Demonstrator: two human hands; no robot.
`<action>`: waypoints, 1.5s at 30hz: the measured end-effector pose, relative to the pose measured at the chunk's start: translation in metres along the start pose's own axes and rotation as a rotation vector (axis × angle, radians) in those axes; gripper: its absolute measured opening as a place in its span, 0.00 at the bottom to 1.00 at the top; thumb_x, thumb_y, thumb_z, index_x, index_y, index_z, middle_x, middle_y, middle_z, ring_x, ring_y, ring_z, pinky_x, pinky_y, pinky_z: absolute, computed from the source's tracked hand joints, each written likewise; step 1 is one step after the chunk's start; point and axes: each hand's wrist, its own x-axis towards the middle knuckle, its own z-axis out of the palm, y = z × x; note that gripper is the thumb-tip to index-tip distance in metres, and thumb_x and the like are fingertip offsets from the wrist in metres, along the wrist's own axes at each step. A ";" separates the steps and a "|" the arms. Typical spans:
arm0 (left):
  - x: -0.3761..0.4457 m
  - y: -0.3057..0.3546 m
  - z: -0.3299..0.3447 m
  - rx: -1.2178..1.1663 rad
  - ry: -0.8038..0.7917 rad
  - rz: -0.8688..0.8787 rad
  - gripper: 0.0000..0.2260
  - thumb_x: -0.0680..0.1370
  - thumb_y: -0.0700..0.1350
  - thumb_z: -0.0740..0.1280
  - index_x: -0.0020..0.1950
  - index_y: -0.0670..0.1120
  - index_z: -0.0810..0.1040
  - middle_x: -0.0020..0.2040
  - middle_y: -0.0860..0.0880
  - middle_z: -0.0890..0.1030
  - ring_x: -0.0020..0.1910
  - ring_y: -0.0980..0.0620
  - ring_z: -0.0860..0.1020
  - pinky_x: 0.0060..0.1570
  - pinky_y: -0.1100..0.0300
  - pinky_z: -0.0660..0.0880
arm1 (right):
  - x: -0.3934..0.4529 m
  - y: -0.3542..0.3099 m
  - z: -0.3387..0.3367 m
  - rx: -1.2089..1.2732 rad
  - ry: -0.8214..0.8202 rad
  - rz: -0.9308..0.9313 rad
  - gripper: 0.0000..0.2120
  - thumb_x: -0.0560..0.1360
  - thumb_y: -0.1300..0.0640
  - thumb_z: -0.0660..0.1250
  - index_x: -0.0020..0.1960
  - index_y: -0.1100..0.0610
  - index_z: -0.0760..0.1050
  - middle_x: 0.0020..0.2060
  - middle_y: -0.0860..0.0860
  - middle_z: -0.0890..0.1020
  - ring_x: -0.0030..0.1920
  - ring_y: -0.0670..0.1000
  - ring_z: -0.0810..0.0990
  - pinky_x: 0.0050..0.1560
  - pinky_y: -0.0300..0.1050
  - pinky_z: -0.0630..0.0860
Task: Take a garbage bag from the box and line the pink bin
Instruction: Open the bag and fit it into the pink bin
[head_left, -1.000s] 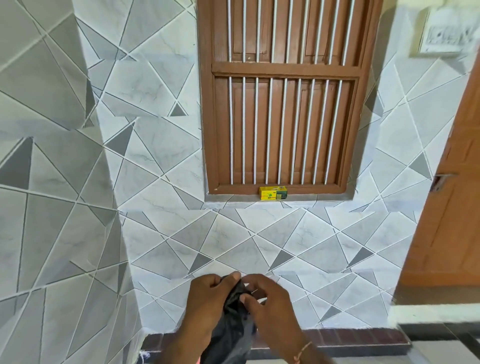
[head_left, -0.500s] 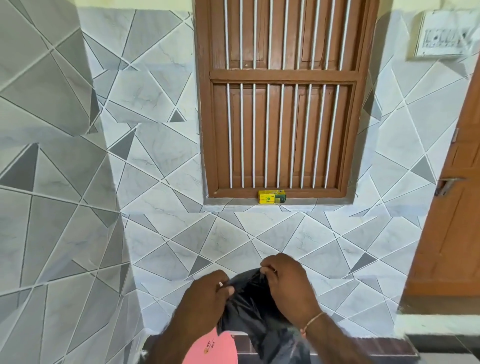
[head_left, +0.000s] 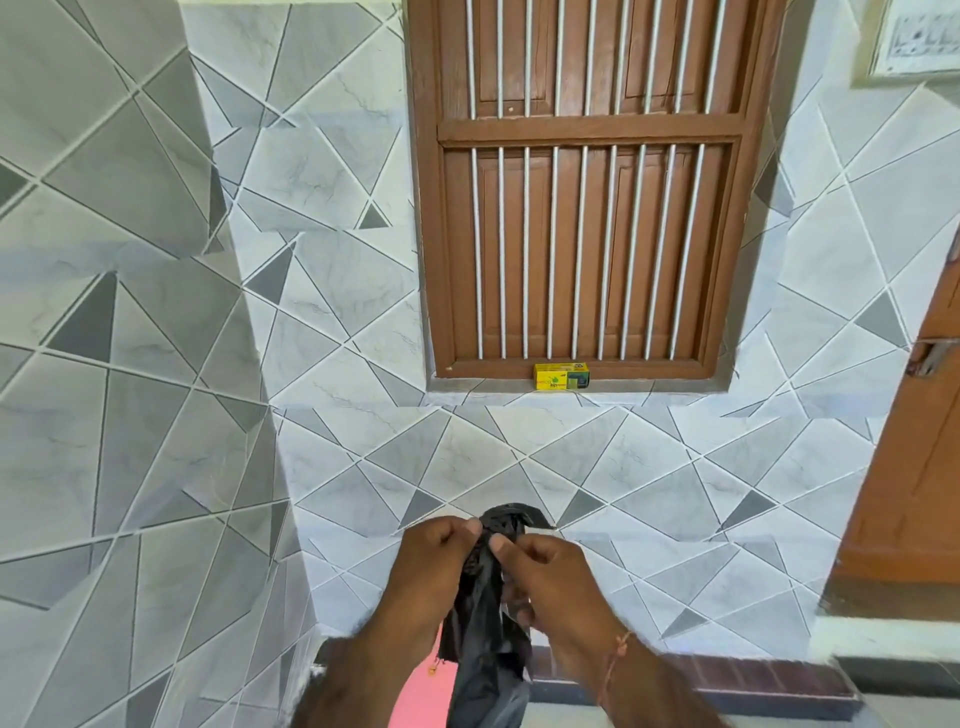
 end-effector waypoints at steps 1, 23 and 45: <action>-0.001 -0.002 0.001 0.029 -0.039 0.001 0.12 0.79 0.44 0.65 0.40 0.39 0.81 0.36 0.40 0.82 0.34 0.49 0.78 0.38 0.53 0.75 | 0.002 0.002 0.000 0.105 -0.009 0.045 0.11 0.75 0.57 0.71 0.35 0.59 0.76 0.25 0.53 0.72 0.23 0.48 0.67 0.24 0.38 0.63; -0.003 0.010 -0.016 -0.241 0.139 -0.054 0.09 0.81 0.38 0.61 0.48 0.41 0.80 0.41 0.42 0.84 0.37 0.48 0.82 0.36 0.61 0.79 | 0.018 0.007 -0.020 -0.907 0.039 -0.543 0.35 0.67 0.42 0.73 0.71 0.43 0.65 0.62 0.40 0.73 0.62 0.44 0.71 0.65 0.43 0.67; 0.018 -0.022 -0.050 1.467 0.013 0.615 0.14 0.61 0.43 0.78 0.45 0.51 0.83 0.42 0.49 0.78 0.39 0.46 0.78 0.32 0.53 0.79 | 0.027 -0.034 -0.029 -1.786 -0.079 -0.541 0.13 0.79 0.57 0.56 0.58 0.59 0.74 0.56 0.58 0.77 0.54 0.63 0.79 0.48 0.52 0.74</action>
